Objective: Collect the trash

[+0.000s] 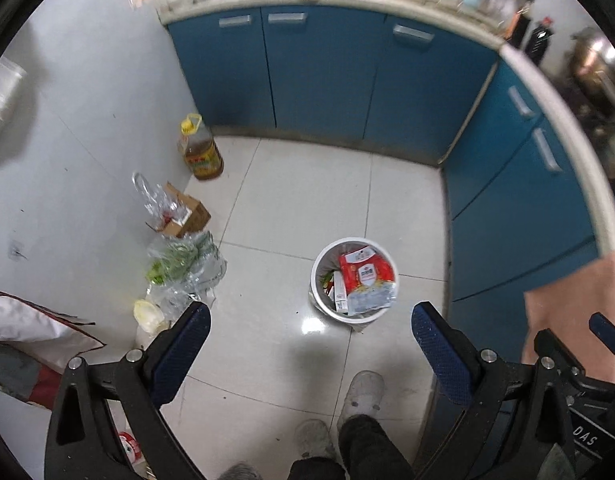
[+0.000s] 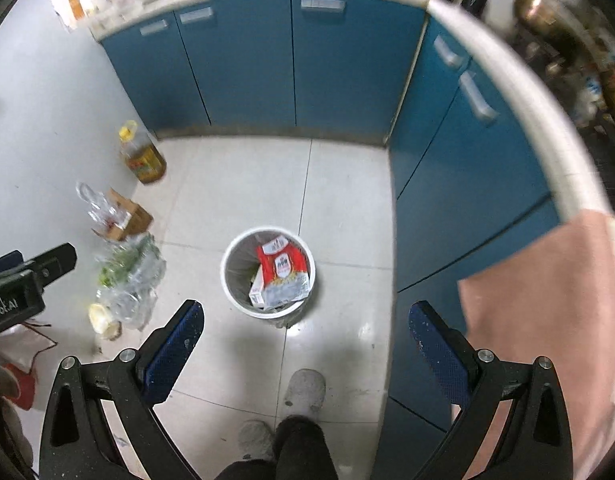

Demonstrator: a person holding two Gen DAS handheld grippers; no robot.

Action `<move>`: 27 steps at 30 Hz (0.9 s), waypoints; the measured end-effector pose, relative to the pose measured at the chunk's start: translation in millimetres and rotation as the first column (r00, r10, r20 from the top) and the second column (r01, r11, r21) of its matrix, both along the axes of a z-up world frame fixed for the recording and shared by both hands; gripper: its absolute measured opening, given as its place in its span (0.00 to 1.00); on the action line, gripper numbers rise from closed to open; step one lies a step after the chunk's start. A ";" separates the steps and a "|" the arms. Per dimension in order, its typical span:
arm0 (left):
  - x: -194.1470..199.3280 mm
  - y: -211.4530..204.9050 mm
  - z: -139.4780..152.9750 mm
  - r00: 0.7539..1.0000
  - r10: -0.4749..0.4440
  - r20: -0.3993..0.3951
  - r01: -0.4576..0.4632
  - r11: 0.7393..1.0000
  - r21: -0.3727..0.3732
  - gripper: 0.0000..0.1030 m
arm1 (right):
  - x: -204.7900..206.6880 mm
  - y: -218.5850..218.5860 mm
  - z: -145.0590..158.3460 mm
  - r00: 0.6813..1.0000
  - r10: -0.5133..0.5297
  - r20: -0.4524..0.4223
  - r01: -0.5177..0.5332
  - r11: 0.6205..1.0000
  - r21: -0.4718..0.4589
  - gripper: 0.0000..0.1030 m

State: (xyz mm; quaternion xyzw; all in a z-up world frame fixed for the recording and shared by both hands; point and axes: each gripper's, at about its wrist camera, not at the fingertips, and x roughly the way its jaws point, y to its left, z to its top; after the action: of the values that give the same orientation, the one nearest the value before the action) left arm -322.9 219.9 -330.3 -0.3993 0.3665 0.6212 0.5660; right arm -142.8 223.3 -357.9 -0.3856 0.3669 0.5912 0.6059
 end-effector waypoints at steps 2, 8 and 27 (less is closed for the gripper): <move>0.8 -21.8 31.4 1.000 -0.014 0.008 0.013 1.000 0.027 1.00 | -0.4 -25.3 37.6 1.000 -0.012 -0.007 0.012 0.999 0.035 1.00; 4.7 -75.1 106.6 0.998 -0.053 0.039 0.050 0.996 0.080 1.00 | -0.2 -95.8 145.5 0.999 -0.011 -0.047 0.017 0.992 0.126 1.00; 22.3 -151.0 212.3 0.979 -0.092 0.182 0.067 0.988 0.138 1.00 | 37.1 -171.5 273.6 0.960 0.131 -0.246 -0.097 0.985 0.146 1.00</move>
State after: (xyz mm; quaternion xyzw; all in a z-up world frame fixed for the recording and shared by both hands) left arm -300.6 68.8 -118.0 -0.4030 0.2855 0.5803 0.6475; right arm -105.7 51.8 -84.3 -0.2859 0.3788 0.6929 0.5429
